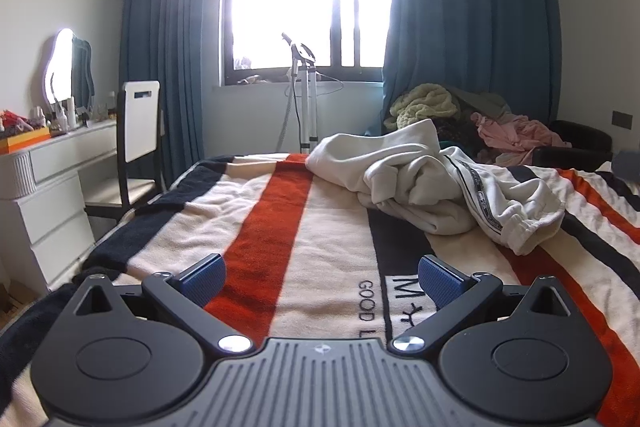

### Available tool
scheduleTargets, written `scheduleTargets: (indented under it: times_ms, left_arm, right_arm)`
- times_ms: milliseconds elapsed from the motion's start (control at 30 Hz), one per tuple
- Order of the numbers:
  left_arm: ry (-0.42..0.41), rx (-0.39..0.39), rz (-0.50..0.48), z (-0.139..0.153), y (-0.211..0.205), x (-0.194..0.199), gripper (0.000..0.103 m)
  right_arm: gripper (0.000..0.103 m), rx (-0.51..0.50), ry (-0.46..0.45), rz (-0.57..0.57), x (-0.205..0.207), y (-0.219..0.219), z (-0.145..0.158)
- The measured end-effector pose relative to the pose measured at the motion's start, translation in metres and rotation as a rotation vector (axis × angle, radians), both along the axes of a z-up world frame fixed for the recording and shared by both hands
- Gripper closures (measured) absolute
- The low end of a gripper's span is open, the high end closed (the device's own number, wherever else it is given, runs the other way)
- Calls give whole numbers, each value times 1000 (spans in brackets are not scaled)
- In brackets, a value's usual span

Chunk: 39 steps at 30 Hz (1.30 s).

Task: Fold clothes

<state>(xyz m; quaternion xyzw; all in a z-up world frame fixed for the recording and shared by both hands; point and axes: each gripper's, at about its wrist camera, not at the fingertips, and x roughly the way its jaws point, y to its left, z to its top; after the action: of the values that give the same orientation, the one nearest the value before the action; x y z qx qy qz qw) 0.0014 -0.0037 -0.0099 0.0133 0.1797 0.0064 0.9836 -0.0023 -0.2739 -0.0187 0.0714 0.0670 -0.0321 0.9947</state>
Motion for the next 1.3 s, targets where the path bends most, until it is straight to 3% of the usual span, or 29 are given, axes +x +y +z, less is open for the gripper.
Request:
scheduleTargets:
  times_ms: [133,233,333,433,500,633,767,933,1233,1300]
  left_arm:
    - [24,-2,5,-4,-1,6,0]
    - [32,-4,12,-6,-1,8,0]
    - [35,-8,22,-6,0,8,0]
    - [47,-7,36,-7,1,12,0]
    - [57,-9,42,-9,2,14,0]
    - [64,-4,51,-10,0,16,0]
    - [65,22,46,-14,-6,18,0]
    - [106,60,24,-20,-23,35,0]
    - [98,114,-87,-39,-86,107,1]
    - [95,134,-108,-44,-106,128,1]
  right_arm:
    - [8,-37,-58,-50,3,-3,23]
    - [8,31,-119,-66,8,-19,44]
    - [8,137,-102,-52,27,-36,63]
    - [8,39,-119,-69,37,-32,73]
    - [8,-14,-122,-57,40,-31,71]
    - [8,-13,-89,-24,41,-40,51]
    - [8,61,-48,-33,38,-57,29]
    - [8,155,-39,-122,34,-80,20]
    - [8,258,-4,-226,40,-117,8]
    - [8,323,-11,-245,37,-128,4]
